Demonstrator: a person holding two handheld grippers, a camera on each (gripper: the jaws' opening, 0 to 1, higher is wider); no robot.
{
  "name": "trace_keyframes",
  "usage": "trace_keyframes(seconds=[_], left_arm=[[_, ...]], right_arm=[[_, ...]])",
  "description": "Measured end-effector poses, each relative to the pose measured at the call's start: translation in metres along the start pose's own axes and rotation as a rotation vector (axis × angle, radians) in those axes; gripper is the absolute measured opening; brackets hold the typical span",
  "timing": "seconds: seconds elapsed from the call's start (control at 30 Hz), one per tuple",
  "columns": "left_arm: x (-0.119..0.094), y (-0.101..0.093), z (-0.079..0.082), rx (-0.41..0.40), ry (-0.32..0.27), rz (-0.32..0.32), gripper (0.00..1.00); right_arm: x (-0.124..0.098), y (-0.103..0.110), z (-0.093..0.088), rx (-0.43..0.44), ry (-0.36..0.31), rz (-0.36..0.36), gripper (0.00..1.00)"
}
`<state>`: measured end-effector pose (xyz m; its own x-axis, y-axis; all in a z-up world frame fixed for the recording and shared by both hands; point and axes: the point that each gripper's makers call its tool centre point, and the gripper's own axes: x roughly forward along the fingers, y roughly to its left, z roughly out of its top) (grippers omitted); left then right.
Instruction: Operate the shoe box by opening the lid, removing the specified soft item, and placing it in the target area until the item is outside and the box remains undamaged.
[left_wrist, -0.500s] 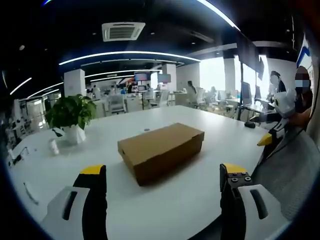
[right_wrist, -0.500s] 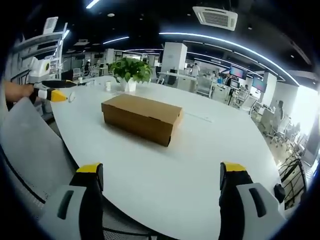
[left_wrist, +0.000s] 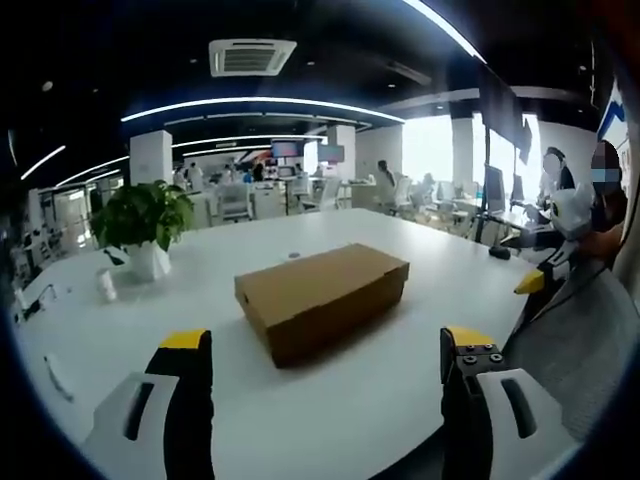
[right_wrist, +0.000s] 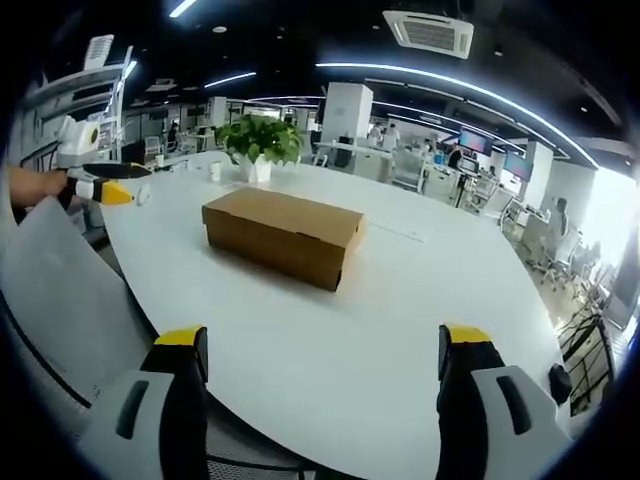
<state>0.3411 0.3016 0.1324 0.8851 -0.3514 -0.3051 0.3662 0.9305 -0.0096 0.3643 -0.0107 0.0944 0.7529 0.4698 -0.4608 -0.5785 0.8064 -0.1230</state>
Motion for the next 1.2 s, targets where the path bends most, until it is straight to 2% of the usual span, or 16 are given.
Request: trace_keyframes(seconds=[0.3, 0.67, 0.93, 1.2], left_arm=[[0.000, 0.000, -0.001, 0.007, 0.016, 0.001, 0.99], [0.003, 0.000, 0.003, 0.004, 0.037, -0.019, 0.96], [0.013, 0.015, 0.006, 0.011, 0.058, -0.014, 0.94], [0.035, 0.030, 0.008, 0.011, 0.065, -0.022, 0.92]], right_arm=[[0.001, 0.005, 0.004, -0.010, 0.015, 0.038, 0.90], [0.006, -0.005, 0.019, -0.031, 0.011, 0.048, 0.88], [0.016, -0.010, 0.030, -0.040, 0.008, 0.076, 0.87], [0.032, -0.019, 0.041, -0.054, -0.006, 0.092, 0.85]])
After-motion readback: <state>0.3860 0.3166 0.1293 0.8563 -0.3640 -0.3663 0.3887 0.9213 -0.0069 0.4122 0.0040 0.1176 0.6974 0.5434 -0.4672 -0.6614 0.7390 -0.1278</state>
